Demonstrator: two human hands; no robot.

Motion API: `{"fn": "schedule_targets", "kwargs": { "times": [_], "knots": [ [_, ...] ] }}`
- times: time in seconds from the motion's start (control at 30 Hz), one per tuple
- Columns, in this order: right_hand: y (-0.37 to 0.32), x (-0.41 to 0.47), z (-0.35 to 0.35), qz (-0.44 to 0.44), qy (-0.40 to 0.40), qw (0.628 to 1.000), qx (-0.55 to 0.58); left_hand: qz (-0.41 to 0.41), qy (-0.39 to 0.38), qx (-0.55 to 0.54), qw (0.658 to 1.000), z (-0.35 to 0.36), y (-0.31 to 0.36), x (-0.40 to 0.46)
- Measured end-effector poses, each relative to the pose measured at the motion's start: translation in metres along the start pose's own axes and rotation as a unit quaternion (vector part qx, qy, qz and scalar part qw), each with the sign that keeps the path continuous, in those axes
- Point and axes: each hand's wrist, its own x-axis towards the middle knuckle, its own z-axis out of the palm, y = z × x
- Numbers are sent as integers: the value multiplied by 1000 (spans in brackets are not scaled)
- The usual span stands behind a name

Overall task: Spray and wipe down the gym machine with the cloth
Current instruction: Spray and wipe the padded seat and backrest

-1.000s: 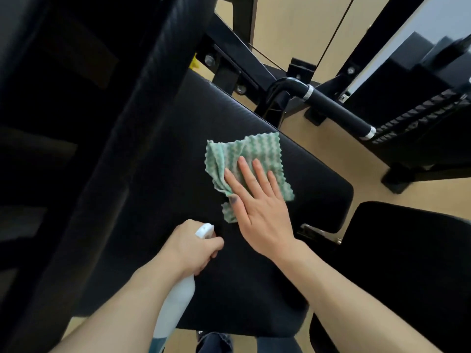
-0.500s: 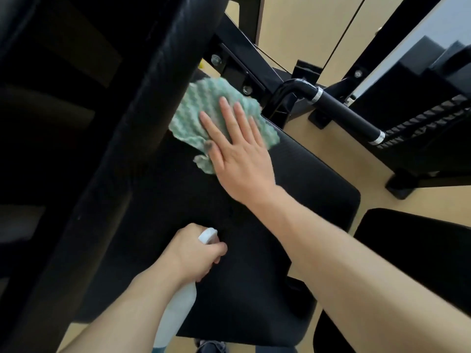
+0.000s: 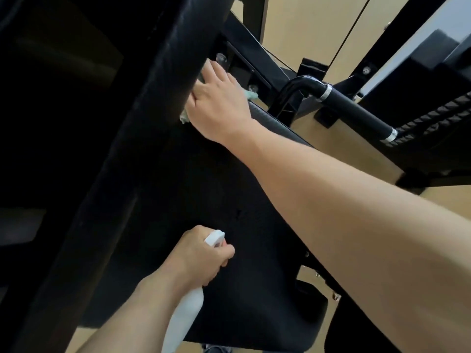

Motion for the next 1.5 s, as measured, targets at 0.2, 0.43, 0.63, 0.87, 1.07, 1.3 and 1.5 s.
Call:
{"fn": "schedule_targets", "kwargs": {
  "times": [0.2, 0.43, 0.63, 0.87, 1.07, 1.3, 1.5],
  "knots": [
    [57, -124, -2, 181, -14, 983, 14, 8, 5, 7, 1000, 0, 1, 1],
    [24, -107, 9, 258, -14, 966, 2, -4, 3, -3, 1000, 0, -1, 2],
    [-4, -34, 7, 8, -34, 999, -17, -2, 2, 13, 1000, 0, 0, 2],
    [17, -207, 23, -64, -97, 993, -16, 50, 53, 28, 997, 13, -2, -17],
    [12, -228, 19, -20, -126, 991, -38, 105, 141, 17, 984, -4, -50, -71],
    [-61, -72, 33, 37, -20, 998, -40, 85, 238, -9, 968, -23, -133, -78],
    [-97, -207, 80, -141, -50, 987, -63, 113, 242, -31, 963, -17, -160, -81]
  ]
}}
